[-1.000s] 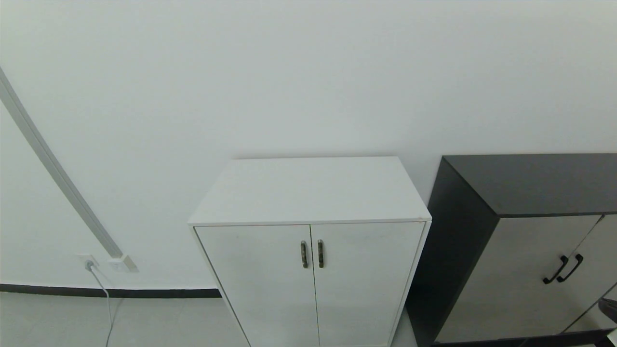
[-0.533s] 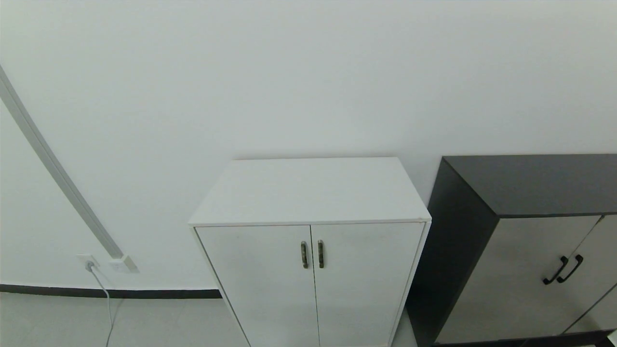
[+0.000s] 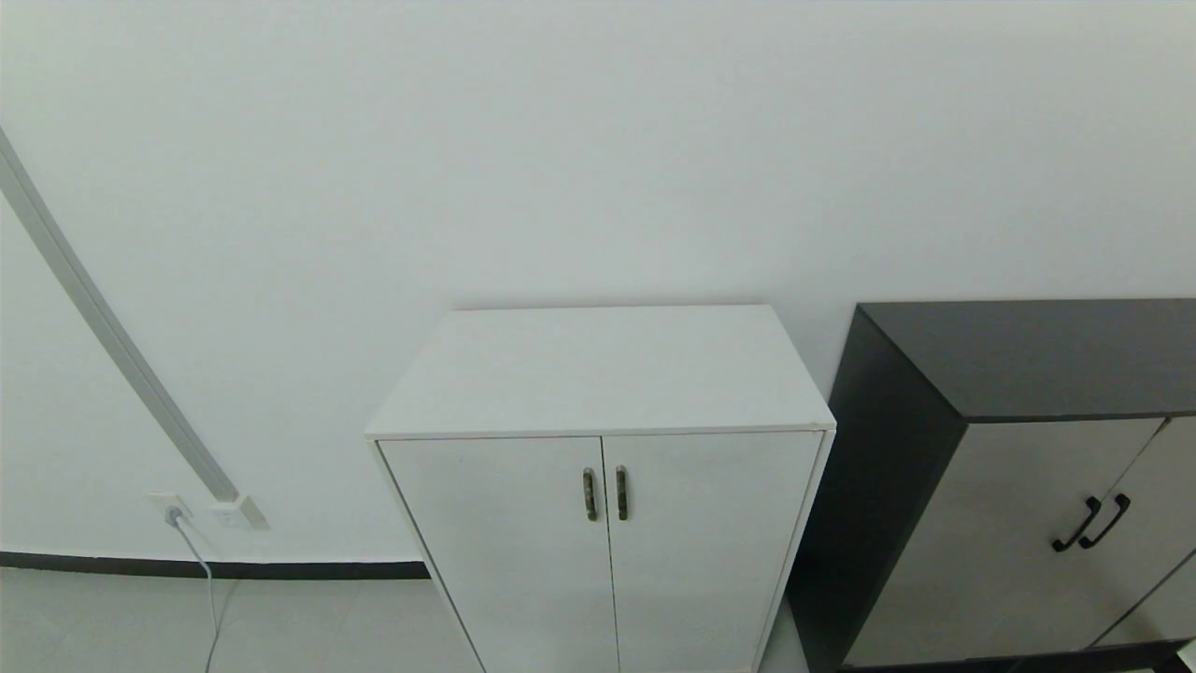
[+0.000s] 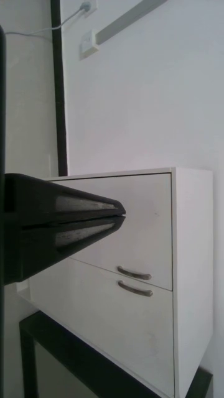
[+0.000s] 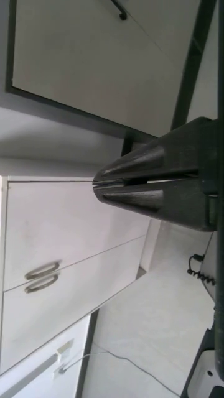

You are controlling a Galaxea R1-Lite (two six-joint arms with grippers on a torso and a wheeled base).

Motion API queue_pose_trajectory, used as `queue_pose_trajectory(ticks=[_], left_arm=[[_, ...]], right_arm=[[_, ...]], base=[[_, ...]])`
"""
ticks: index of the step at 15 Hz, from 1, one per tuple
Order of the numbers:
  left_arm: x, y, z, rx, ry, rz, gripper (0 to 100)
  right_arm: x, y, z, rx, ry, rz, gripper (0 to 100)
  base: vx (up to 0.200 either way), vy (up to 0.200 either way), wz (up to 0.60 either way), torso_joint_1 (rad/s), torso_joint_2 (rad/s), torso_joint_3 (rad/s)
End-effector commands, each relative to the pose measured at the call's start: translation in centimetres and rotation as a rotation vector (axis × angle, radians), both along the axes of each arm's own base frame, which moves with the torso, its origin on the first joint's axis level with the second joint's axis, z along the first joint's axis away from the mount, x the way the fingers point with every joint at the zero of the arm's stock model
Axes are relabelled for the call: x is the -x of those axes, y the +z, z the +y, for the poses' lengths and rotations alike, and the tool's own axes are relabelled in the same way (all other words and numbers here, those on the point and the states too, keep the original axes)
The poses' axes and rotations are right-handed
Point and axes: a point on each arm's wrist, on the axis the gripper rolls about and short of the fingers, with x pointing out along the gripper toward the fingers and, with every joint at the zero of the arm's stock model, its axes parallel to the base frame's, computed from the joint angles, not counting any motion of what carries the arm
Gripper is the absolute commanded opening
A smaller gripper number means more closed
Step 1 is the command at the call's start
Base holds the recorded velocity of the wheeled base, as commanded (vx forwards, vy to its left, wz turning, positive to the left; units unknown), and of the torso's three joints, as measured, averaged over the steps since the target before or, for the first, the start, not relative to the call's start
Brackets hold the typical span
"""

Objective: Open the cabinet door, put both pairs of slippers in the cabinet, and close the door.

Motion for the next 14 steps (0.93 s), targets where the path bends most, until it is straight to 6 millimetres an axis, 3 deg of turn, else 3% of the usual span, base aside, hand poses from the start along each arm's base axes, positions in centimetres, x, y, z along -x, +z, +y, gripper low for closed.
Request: queue_pose_trajectory(ticks=[1,3,6,10,14], left_arm=[[-0.01,0.0,0.0,0.0,0.0,0.001,0],[-0.01,0.0,0.0,0.0,0.0,0.001,0],[-0.01,0.0,0.0,0.0,0.0,0.001,0],[-0.01,0.0,0.0,0.0,0.0,0.001,0],[-0.01,0.0,0.0,0.002,0.0,0.001,0]], right_arm=[[-0.01,0.03,0.03,0.025,-0.029,-0.005,0],[-0.09,-0.04,0.19,0.125,-0.178,-0.003,0],[0.26,-0.2,0.49,0.135,-0.343,-0.028,0],[0.71,-0.34,0.67,0.103,-0.285,-0.089,0],[0.73,-0.32,0.96,-0.036,-0.17,-0.07,0]], base=[[0.0,0.0,0.0,0.0,0.0,0.0],[0.0,0.0,0.0,0.0,0.0,0.0],[0.0,0.0,0.0,0.0,0.0,0.0],[0.0,0.0,0.0,0.0,0.0,0.0],[0.0,0.0,0.0,0.0,0.0,0.0]])
